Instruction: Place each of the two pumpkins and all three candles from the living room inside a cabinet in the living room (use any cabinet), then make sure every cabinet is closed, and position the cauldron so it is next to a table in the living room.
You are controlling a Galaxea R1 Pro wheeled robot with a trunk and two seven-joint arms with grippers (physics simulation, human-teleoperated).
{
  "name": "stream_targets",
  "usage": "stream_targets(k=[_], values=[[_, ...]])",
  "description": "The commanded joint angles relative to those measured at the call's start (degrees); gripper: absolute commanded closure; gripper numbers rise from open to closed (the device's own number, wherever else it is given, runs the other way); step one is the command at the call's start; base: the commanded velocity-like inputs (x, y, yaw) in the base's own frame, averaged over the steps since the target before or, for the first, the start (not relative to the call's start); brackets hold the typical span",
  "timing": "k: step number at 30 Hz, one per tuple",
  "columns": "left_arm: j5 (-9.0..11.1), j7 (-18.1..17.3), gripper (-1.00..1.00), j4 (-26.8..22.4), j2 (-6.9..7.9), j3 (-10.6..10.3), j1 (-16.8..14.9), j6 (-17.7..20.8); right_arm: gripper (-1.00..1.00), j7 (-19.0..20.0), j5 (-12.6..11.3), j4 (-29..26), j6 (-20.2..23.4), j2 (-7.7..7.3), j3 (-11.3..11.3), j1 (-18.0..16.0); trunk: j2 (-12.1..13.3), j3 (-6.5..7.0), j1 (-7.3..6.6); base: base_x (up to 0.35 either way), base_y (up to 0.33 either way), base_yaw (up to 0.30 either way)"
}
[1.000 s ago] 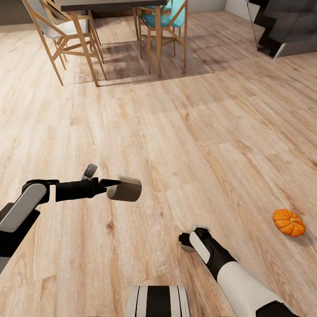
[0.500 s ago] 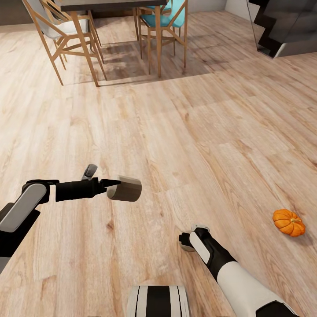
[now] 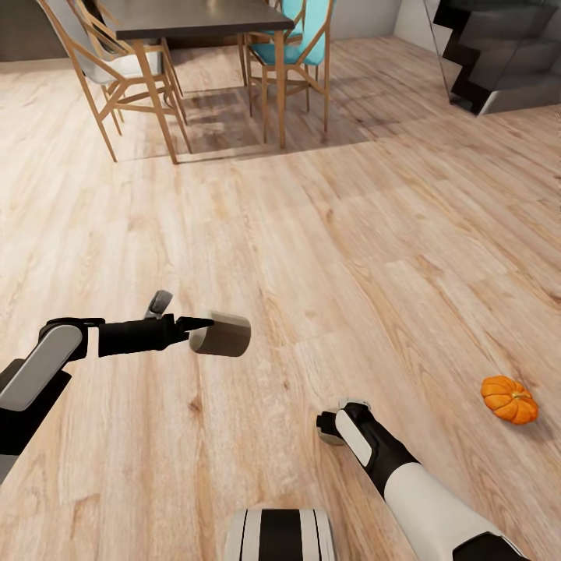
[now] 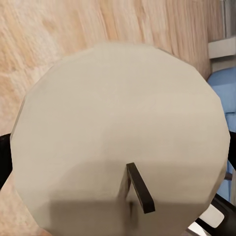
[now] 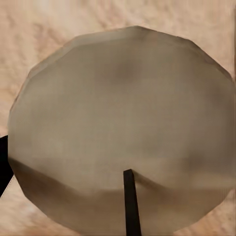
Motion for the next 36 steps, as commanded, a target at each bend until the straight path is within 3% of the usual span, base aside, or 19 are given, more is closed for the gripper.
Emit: stream_targets(k=[1, 13, 21, 25, 31, 36], values=[[-0.65, -0.58, 1.00, 0.01, 0.04, -0.06, -0.04, 0.06, 1.00, -0.58, -0.63, -0.07, 0.12, -0.04, 0.28, -0.02, 0.00, 0.19, -0.03, 0.000, 0.000, 0.000], [-1.24, 0.23, 1.00, 0.76, 0.04, -0.06, -0.04, 0.06, 1.00, -0.63, -0.64, -1.03, 0.04, 0.35, 0.57, -0.02, 0.16, 2.85, -0.34, 0.000, 0.000, 0.000], [-1.31, 4.86, 1.00, 4.43, -0.08, 0.02, -0.04, 0.06, 1.00, -0.62, -0.63, -2.44, 0.04, 0.39, 0.68, 0.02, 0.27, 4.62, -0.55, 0.000, 0.000, 0.000], [-1.31, 5.51, 1.00, 5.78, -0.11, 0.02, -0.04, 0.06, 1.00, -0.62, -0.63, -2.70, 0.04, 0.36, 0.69, 0.06, 0.32, 5.51, -0.65, 0.000, 0.000, 0.000], [-1.22, 13.40, 1.00, 6.22, -0.52, 0.41, -0.11, 0.06, 1.00, -0.62, -0.63, -2.79, 0.03, 0.34, 0.69, 0.07, 0.40, 6.84, -0.80, 0.000, 0.000, 0.000], [-1.22, 16.60, 1.00, 6.24, -0.63, 0.62, -0.12, 0.06, 1.00, -0.62, -0.63, -2.79, 0.00, 0.28, 0.69, 0.07, 0.47, 7.94, -0.93, -0.002, 0.000, 0.000]])
